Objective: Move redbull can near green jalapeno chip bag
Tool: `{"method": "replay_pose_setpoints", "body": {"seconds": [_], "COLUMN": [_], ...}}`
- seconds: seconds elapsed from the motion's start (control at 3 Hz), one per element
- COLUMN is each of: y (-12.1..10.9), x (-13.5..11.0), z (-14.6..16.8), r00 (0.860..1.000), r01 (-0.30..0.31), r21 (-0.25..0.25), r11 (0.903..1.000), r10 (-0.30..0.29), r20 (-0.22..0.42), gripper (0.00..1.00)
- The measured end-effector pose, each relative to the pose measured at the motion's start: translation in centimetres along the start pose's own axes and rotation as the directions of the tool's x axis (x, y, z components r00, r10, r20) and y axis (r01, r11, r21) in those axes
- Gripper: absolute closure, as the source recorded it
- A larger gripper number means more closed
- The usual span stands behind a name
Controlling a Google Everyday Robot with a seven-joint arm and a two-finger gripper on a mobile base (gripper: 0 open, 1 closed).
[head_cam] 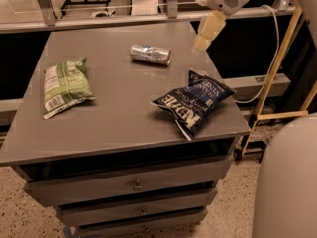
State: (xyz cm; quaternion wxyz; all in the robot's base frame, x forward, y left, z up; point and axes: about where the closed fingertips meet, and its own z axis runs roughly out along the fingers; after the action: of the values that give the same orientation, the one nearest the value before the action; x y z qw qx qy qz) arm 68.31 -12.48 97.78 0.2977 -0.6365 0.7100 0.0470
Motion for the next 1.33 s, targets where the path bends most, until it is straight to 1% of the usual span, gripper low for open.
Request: {"method": "replay_pose_setpoints", "body": {"seconds": [0.33, 0.67, 1.0, 1.33], "y": [-1.7, -2.6, -1.8, -1.1], "x": [-0.8, -2.4, -4.1, -3.7], "z": [2.9, 7.0, 11.1, 15.1], "r00": [1.0, 0.996, 0.99, 0.983], "r01": [-0.019, -0.065, -0.09, -0.136], "r21": [-0.007, -0.059, -0.123, -0.155], "r11": [0.9998, 0.9961, 0.9883, 0.9785], "r10": [0.019, 0.069, 0.103, 0.152], "r20": [0.012, 0.062, 0.101, 0.1], "gripper": [0.0, 0.0, 0.0, 0.0]}}
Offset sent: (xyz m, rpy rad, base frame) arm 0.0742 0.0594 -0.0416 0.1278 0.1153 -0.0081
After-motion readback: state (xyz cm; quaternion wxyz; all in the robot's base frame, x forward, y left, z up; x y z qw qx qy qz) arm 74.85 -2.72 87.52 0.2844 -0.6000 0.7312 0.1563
